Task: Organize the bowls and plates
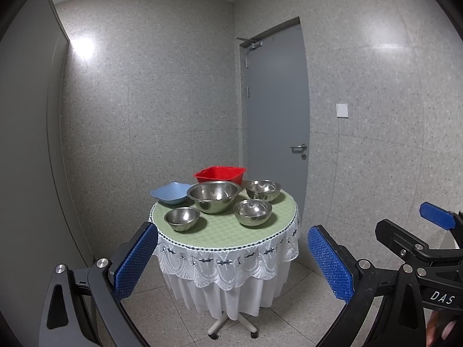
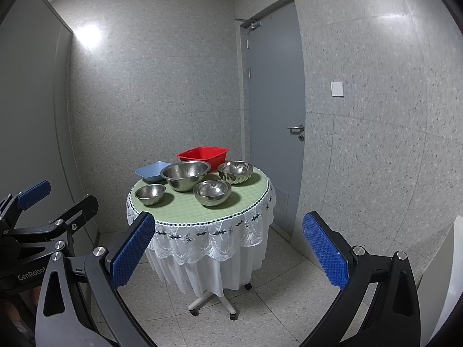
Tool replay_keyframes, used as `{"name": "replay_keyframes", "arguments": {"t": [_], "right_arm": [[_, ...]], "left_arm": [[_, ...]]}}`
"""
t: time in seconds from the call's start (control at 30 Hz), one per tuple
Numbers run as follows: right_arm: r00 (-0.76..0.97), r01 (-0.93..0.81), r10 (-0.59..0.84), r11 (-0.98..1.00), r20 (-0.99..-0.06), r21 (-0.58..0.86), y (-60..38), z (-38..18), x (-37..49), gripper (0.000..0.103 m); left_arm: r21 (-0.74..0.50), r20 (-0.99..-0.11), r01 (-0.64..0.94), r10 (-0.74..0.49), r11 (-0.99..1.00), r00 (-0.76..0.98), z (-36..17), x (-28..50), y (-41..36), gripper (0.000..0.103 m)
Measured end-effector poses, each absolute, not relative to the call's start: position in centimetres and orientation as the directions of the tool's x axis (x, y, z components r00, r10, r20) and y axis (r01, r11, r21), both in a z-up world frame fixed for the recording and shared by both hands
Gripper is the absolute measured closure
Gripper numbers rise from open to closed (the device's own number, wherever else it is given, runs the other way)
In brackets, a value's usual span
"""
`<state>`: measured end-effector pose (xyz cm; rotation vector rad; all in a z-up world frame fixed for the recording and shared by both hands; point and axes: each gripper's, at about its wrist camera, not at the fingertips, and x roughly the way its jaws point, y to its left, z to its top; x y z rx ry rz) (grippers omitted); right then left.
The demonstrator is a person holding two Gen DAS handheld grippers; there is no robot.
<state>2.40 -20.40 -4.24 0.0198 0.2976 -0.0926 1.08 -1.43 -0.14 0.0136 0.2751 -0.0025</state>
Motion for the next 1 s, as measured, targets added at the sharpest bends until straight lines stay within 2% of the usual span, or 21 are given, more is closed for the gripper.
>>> {"name": "replay_keyframes", "arguments": {"t": [1.0], "right_arm": [[0.948,0.094,-0.083,0.995,-0.308,0.021,-20.9,-4.3,3.7,0.000]], "left_arm": [[0.016,-0.282,-0.001,0.005,1.000,0.959,0.3,1.7,-1.9,0.001]]}}
